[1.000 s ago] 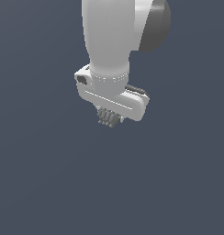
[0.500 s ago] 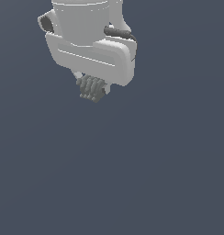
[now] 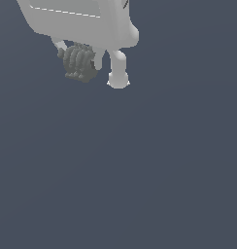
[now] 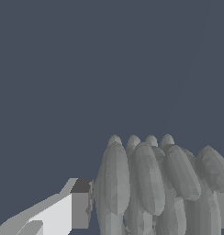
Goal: Pick up the object and move it to a goal position.
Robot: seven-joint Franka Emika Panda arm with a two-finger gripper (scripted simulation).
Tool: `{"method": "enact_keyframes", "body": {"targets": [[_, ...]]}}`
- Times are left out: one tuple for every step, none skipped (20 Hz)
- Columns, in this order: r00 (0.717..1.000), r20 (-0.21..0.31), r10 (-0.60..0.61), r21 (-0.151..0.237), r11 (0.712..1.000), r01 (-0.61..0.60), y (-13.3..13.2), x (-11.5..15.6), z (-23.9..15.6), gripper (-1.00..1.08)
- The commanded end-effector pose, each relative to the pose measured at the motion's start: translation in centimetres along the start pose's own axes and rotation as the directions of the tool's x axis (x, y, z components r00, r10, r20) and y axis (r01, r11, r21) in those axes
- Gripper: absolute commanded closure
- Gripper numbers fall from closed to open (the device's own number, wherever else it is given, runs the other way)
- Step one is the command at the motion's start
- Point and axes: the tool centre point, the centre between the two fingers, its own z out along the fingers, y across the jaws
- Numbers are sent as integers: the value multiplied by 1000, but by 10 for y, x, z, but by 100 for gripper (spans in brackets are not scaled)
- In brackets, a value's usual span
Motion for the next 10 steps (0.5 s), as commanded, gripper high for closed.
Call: {"method": "enact_keyframes", "body": {"targets": [[1000, 1, -1, -1, 1000, 1, 4, 1, -10, 108], [1000, 1, -1, -1, 1000, 1, 5, 2, -13, 108], [1000, 1, -1, -1, 1000, 1, 6, 2, -15, 108], [1000, 1, -1, -1, 1000, 1, 7, 3, -17, 108], [1000, 1, -1, -1, 1000, 1, 7, 3, -19, 108], [1000, 1, -1, -1, 1000, 1, 8, 4, -21, 108], [1000, 1, -1, -1, 1000, 1, 8, 4, -22, 108], [1000, 1, -1, -1, 1000, 1, 9, 4, -23, 108], [1000, 1, -1, -1, 1000, 1, 9, 4, -24, 108], [1000, 1, -1, -1, 1000, 1, 9, 4, -24, 108]]}}
